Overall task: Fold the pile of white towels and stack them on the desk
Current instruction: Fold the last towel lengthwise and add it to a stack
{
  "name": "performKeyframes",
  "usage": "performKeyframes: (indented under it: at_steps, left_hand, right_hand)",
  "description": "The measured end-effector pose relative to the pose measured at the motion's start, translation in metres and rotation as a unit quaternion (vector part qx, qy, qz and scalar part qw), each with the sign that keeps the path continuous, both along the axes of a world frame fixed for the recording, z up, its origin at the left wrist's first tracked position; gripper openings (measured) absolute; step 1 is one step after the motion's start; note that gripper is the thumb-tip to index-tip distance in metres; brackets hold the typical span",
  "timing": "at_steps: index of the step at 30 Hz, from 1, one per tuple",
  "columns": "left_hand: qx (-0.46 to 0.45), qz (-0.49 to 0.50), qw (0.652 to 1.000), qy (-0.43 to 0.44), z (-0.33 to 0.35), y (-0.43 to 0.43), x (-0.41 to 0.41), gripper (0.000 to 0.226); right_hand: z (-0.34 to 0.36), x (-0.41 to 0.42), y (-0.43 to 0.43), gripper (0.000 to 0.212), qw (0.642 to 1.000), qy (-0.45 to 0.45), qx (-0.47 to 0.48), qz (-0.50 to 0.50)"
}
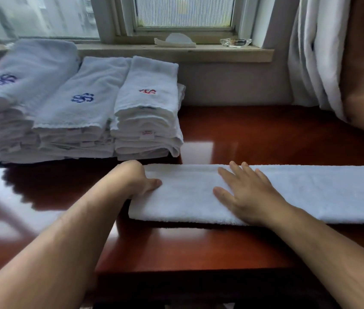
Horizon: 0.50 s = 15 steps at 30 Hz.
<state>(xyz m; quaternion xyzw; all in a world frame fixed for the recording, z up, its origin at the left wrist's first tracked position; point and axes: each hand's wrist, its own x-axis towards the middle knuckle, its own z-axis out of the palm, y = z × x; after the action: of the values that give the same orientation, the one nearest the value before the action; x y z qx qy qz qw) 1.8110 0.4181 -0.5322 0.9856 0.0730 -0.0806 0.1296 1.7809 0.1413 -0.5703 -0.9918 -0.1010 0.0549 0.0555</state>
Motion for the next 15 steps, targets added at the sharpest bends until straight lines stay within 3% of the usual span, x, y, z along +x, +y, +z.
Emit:
performKeyframes:
  at_steps: [4, 8, 15]
  left_hand:
    - [0.003, 0.021, 0.999, -0.028, -0.003, -0.010, -0.005, 0.040]
    - [-0.138, 0.072, 0.985, -0.072, -0.010, -0.005, -0.014, 0.054]
    - [-0.278, 0.039, 0.956, -0.084, -0.012, 0.002, -0.022, 0.027]
  right_hand:
    - [-0.002, -0.002, -0.002, 0.080, 1.000, -0.007, -0.001, -0.001]
    - [-0.002, -0.005, -0.001, 0.081, 1.000, -0.013, 0.007, 0.003]
    - [-0.001, -0.007, -0.002, 0.081, 1.000, -0.014, 0.027, 0.002]
